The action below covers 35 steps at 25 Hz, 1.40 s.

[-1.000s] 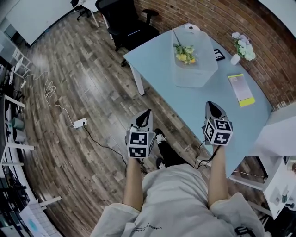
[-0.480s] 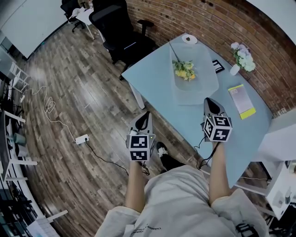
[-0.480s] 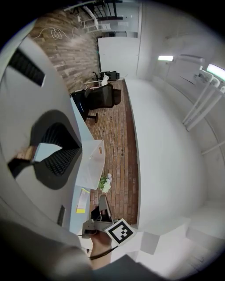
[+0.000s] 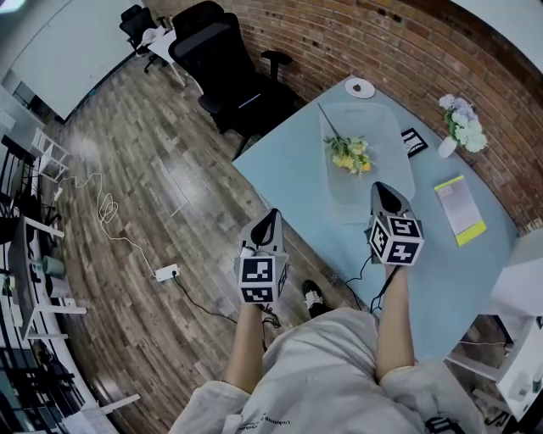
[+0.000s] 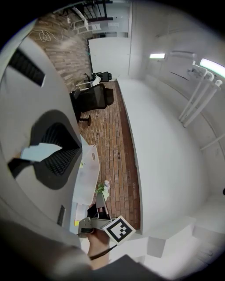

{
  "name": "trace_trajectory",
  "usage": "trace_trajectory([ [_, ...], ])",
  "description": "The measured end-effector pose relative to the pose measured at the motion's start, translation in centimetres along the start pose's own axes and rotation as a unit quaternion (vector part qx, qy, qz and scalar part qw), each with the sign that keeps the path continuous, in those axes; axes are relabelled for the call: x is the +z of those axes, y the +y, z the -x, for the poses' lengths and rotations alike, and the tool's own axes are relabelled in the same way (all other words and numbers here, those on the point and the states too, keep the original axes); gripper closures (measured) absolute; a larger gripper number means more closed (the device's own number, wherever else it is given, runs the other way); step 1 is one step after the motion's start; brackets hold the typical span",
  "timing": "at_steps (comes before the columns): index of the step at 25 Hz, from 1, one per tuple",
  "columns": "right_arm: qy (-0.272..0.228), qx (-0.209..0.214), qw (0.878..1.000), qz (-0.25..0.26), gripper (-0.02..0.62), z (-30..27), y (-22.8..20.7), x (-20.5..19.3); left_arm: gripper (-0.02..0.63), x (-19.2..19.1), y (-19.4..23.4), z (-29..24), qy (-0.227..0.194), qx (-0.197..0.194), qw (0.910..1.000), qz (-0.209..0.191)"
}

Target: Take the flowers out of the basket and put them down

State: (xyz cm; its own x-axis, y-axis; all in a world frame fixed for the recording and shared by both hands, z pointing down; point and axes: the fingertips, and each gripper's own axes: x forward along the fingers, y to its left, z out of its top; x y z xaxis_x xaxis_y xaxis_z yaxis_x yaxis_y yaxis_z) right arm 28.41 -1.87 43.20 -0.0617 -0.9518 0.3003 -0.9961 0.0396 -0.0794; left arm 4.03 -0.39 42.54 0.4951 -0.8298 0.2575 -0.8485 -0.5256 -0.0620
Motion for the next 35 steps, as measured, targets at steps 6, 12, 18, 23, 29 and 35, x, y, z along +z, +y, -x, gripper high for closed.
trace_trajectory([
  [6,-0.007,0.015,0.998,-0.055,0.575,-4.7,-1.6,0.8,0.583,0.7,0.0,-4.6,0.023,-0.017,0.9995,-0.012],
  [12,-0.007,0.045,0.994,-0.095,0.575,-7.6,-2.1,0.3,0.583,0.6,-0.2,-8.4,0.042,-0.018,0.9989,0.016],
  [18,0.000,0.054,0.996,-0.073,0.575,-8.8,-2.4,0.2,0.583,0.3,-1.0,-11.0,0.052,-0.021,0.9984,0.010],
  [23,0.000,0.063,0.996,-0.060,0.575,-9.1,-2.2,0.6,0.583,1.3,-0.8,-13.5,0.040,-0.027,0.9987,0.017],
  [29,-0.001,0.061,0.997,-0.050,0.575,-9.3,-2.1,1.0,0.583,1.8,-0.9,-16.4,0.037,-0.065,0.9972,0.005],
  [35,0.014,0.028,0.998,-0.045,0.574,-9.4,-2.9,0.6,0.583,2.7,2.0,-18.7,0.037,-0.095,0.9947,0.000],
])
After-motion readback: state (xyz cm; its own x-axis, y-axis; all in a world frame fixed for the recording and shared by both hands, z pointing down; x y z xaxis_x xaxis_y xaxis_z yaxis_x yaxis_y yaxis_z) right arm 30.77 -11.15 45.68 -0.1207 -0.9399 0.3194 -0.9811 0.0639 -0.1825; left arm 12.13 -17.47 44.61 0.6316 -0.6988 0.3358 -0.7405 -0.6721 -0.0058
